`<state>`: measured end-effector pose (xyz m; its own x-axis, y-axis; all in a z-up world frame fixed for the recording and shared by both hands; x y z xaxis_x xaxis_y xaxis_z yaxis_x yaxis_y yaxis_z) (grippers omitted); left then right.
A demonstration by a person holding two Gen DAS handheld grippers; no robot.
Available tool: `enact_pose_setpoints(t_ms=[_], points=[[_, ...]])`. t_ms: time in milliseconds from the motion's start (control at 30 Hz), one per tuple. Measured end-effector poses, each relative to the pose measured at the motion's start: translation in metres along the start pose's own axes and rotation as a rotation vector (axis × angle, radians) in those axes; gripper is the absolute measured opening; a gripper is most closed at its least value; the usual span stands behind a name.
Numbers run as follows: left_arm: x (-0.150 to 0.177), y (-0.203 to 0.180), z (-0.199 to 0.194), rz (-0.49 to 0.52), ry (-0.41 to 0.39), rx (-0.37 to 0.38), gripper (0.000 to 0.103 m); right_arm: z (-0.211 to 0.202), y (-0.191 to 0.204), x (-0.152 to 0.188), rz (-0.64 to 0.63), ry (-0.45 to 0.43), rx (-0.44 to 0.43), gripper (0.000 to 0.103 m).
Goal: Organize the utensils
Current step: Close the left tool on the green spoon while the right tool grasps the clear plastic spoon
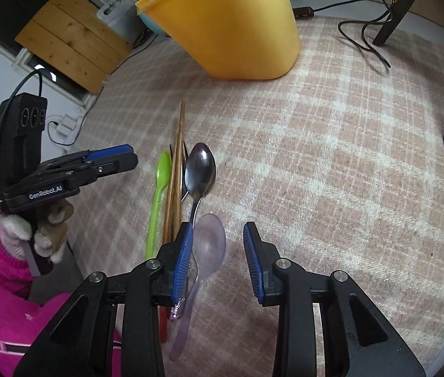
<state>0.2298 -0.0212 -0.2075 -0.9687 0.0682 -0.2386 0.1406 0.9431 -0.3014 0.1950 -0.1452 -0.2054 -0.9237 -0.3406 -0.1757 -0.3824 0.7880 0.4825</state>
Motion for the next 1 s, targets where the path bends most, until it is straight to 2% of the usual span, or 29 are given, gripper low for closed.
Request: enact_pose_setpoints(t_ms=[233,467,567,700,800,933,1000], points=[[0.010,-0.011,0.021,0.076,0.054,-0.047,0.036,0.013,0.010,0.003,-0.015,0.018,0.014,0.031],[0.007,-0.019,0.030,0.108,0.062,-0.073,0.036,0.028,0.020,0.007,-0.023,0.026,0.047,0.031],[0.006,-0.021,0.032,0.115,0.060,-0.075,0.036,0.033,0.021,0.010,-0.020,0.032,0.059,0.024],[0.004,-0.025,0.037,0.126,0.053,-0.084,0.036,0.041,0.023,0.012,-0.024,0.043,0.086,0.023],[0.004,-0.023,0.035,0.129,0.047,-0.088,0.036,0.049,0.033,0.010,-0.037,0.042,0.123,0.023],[0.003,-0.025,0.038,0.127,0.043,-0.088,0.036,0.056,0.041,0.010,-0.071,0.046,0.227,0.012],[0.002,-0.024,0.038,0.127,0.040,-0.088,0.036,0.059,0.046,0.008,-0.085,0.045,0.253,0.011]])
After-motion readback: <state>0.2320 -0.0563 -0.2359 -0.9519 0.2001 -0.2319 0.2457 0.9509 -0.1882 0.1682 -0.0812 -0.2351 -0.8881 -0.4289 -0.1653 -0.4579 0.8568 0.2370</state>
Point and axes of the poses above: each gripper's, at about its wrist camera, not at the fingertips, and z roughly the way its jaws point, y to its left, x to its underside, the point moved 8 cm from there along z, roughly the way its jaws point, and after that the axes turned 8 degrees about y, right-handed, at the moved point
